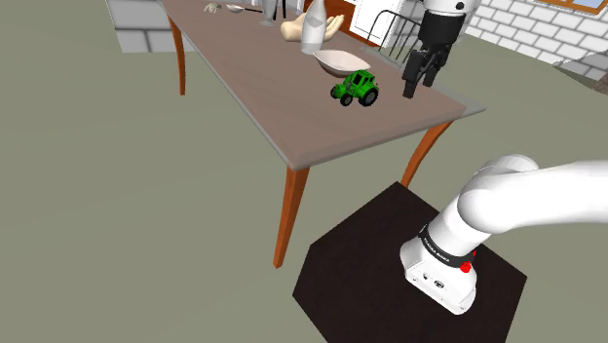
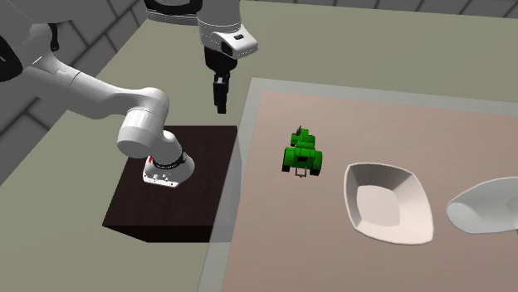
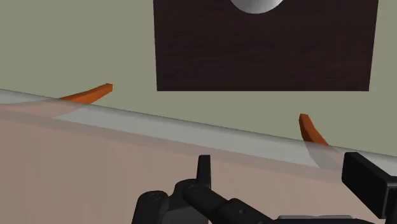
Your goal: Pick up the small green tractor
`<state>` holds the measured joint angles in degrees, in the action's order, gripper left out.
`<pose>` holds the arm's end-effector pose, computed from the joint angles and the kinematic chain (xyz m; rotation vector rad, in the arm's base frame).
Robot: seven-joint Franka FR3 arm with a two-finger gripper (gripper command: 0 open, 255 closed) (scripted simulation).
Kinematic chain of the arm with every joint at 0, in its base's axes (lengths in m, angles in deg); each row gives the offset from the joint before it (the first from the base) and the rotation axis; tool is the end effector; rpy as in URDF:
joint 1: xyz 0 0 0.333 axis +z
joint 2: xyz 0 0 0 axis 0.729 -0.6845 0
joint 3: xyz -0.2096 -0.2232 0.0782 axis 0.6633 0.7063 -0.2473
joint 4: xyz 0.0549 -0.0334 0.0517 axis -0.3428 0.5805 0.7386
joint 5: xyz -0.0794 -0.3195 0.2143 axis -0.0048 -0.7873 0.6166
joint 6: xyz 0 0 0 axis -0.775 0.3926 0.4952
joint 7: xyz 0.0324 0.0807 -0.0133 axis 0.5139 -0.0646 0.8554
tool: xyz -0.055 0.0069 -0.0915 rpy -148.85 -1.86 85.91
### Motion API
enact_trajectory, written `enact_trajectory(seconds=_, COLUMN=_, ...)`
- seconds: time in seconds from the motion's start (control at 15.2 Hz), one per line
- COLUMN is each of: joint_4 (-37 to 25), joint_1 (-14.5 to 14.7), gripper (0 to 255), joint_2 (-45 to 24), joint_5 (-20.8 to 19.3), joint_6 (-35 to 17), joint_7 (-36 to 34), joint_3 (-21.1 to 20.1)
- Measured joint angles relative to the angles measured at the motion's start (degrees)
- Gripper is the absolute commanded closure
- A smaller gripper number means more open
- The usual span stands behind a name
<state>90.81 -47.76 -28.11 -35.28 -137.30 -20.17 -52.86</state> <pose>0.2807 0.0072 0.5895 3.0178 0.0306 -0.1424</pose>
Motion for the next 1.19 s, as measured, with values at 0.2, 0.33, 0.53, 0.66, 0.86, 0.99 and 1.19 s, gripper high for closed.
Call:
enact_trajectory(seconds=0.2, joint_4=-1.5, joint_1=-0.5, gripper=0, joint_2=-3.2, joint_5=0.2, joint_6=-1.3, joint_7=-0.4, joint_3=0.4)
enact_trajectory(seconds=0.33, joint_4=-3.5, joint_1=-1.0, gripper=0, joint_2=-7.5, joint_5=0.7, joint_6=-3.0, joint_7=-1.1, joint_3=0.9)
enact_trajectory(seconds=0.53, joint_4=-8.3, joint_1=-1.9, gripper=0, joint_2=-15.0, joint_5=1.6, joint_6=-4.7, joint_7=-2.2, joint_3=1.6)
enact_trajectory(seconds=0.66, joint_4=-12.0, joint_1=-2.4, gripper=0, joint_2=-20.5, joint_5=2.3, joint_6=-5.7, joint_7=-2.9, joint_3=2.1)
enact_trajectory(seconds=0.86, joint_4=-17.8, joint_1=-2.9, gripper=0, joint_2=-28.2, joint_5=3.5, joint_6=-6.7, joint_7=-4.0, joint_3=2.7)
enact_trajectory(seconds=0.99, joint_4=-21.8, joint_1=-3.4, gripper=0, joint_2=-33.0, joint_5=4.4, joint_6=-6.8, joint_7=-4.4, joint_3=3.3)
enact_trajectory(seconds=1.19, joint_4=-29.4, joint_1=-4.1, gripper=0, joint_2=-40.8, joint_5=5.7, joint_6=-6.0, joint_7=-4.8, joint_3=4.3)
